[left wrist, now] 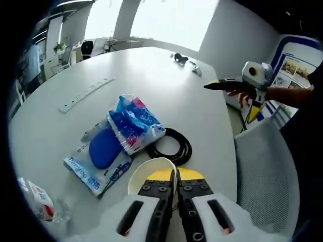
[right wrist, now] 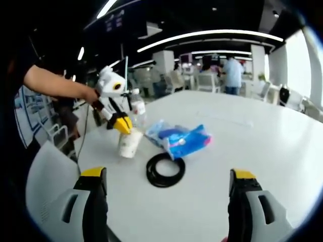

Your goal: Arrange the tabletop items into an orderly group along one side of the table until the central work area is clear of visible clutter.

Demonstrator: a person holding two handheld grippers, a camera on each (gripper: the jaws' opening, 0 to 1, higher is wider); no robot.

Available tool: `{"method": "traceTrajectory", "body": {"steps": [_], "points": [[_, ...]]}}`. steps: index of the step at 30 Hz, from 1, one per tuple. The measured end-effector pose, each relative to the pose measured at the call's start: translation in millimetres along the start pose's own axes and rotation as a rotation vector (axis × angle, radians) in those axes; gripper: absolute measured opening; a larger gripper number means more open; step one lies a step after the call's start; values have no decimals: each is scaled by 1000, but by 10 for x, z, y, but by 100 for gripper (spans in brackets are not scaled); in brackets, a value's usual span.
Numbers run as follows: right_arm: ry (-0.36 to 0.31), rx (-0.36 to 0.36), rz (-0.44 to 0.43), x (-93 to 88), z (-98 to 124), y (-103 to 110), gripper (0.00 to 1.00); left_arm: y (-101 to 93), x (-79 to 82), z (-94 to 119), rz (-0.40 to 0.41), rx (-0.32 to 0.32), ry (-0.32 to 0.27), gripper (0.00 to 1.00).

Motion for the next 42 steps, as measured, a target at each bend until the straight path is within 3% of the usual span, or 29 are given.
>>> {"method": "traceTrajectory", "body": {"steps": [20, 28, 42], "points": [[-1, 15, 19, 35, -33, 6, 100, 257, 75, 222, -87, 173, -20, 0], [-7, 15, 14, 35, -46, -3, 100, 445, 118, 334, -132, 287, -22, 0], [-7, 13, -6, -7, -45, -18, 100, 659, 86, 414, -155, 382, -26, 0]]}}
Point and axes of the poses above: the point that each gripper's makers call its tool centre point, and the gripper's own axes: z roughly backward along the fingers, y roughly to its left, x roughly out of its top, the point moved 5 cm from there along z, roughly backward along the fingers, and after that the axes turned 12 degrees about -z, right-handed, at the moved point
